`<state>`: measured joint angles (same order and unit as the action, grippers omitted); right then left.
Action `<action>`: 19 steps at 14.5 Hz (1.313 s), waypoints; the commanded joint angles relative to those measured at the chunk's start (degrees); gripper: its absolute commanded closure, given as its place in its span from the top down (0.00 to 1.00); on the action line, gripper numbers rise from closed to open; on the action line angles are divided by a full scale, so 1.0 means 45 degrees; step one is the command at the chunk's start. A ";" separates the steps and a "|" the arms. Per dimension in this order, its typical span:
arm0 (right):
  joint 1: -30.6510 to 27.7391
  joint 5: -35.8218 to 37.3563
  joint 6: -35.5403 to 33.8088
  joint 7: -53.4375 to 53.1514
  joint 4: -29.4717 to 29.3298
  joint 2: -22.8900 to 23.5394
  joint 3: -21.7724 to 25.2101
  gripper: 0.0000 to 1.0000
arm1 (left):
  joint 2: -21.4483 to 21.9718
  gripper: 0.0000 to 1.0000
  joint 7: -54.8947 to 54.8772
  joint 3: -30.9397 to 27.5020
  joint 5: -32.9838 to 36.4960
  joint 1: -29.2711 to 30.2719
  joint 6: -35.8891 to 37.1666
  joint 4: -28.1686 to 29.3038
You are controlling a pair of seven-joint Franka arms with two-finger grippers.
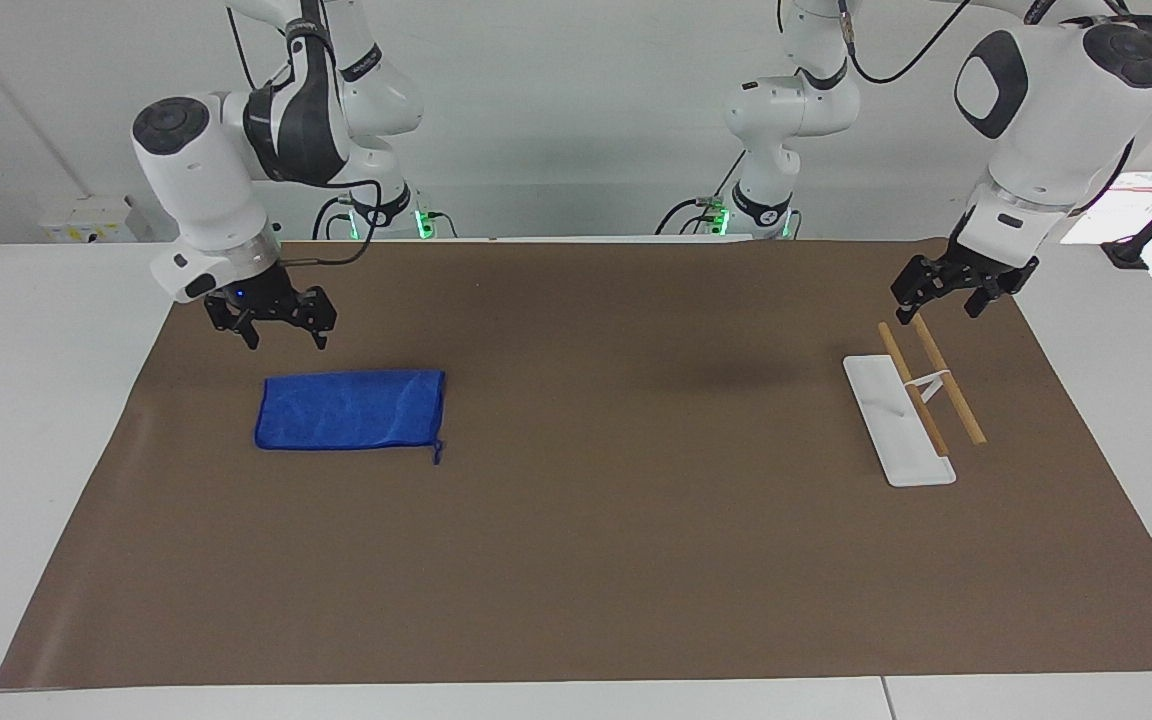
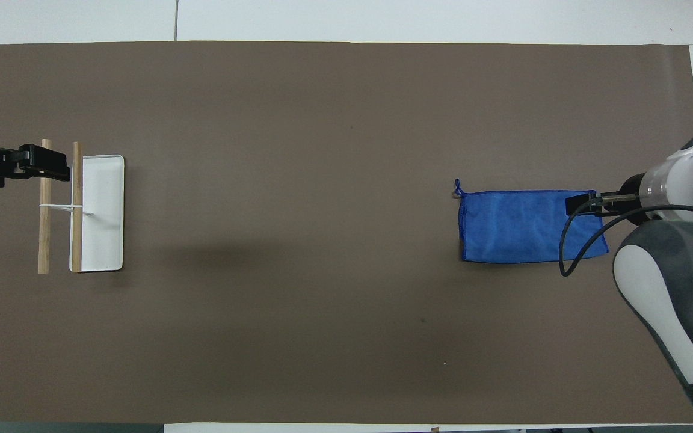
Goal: Right arm passes towel to left arm to hang
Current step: 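Lower the right gripper onto the blue towel's edge and grasp it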
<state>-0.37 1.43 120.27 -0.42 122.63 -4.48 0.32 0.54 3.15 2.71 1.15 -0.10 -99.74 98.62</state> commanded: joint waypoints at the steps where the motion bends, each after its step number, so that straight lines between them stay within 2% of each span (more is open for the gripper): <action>1: -0.0211 -0.0143 0.1897 0.0640 0.1005 0.0487 -0.0052 1.00 | 0.0290 1.00 0.0140 0.0003 0.0095 0.0042 0.0035 0.0292; 3: -0.0230 -0.0143 0.3366 0.1109 0.2003 0.0624 -0.0052 1.00 | 0.0290 1.00 0.0140 0.0003 0.0095 0.0042 0.0035 0.0292; 4: -0.0269 -0.0143 0.3662 0.1091 0.2103 0.0915 -0.0052 1.00 | 0.0290 1.00 0.0140 0.0022 0.0095 0.0042 0.0035 0.0292; 8: -0.0522 -0.0434 0.4618 0.1090 0.2298 0.1872 -0.0052 1.00 | 0.0290 1.00 0.0140 0.0003 0.0095 0.0042 0.0035 0.0292; 10: -0.0563 -0.0612 0.5361 0.1110 0.2786 0.1953 -0.0071 1.00 | 0.0290 1.00 0.0140 0.0003 0.0095 0.0042 0.0035 0.0292; 14: -0.0504 -0.0631 0.5658 0.1129 0.2964 0.2481 -0.0071 0.99 | 0.0290 1.00 0.0140 0.0022 0.0095 0.0042 0.0015 0.0292; 18: -0.0465 -0.0631 0.5579 0.1325 0.2944 0.2481 -0.0072 0.61 | 0.0309 1.00 0.0140 0.0003 0.0095 0.0042 0.0035 0.0292; 19: -0.0445 -0.0631 0.5560 0.1325 0.2944 0.2481 -0.0072 0.44 | 0.0290 1.00 0.0140 0.0003 0.0095 0.0042 0.0035 0.0292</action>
<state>-1.91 0.02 144.85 2.98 135.20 6.60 0.41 0.54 3.15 2.71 1.15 -0.10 -99.74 98.62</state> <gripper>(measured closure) 0.379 0.000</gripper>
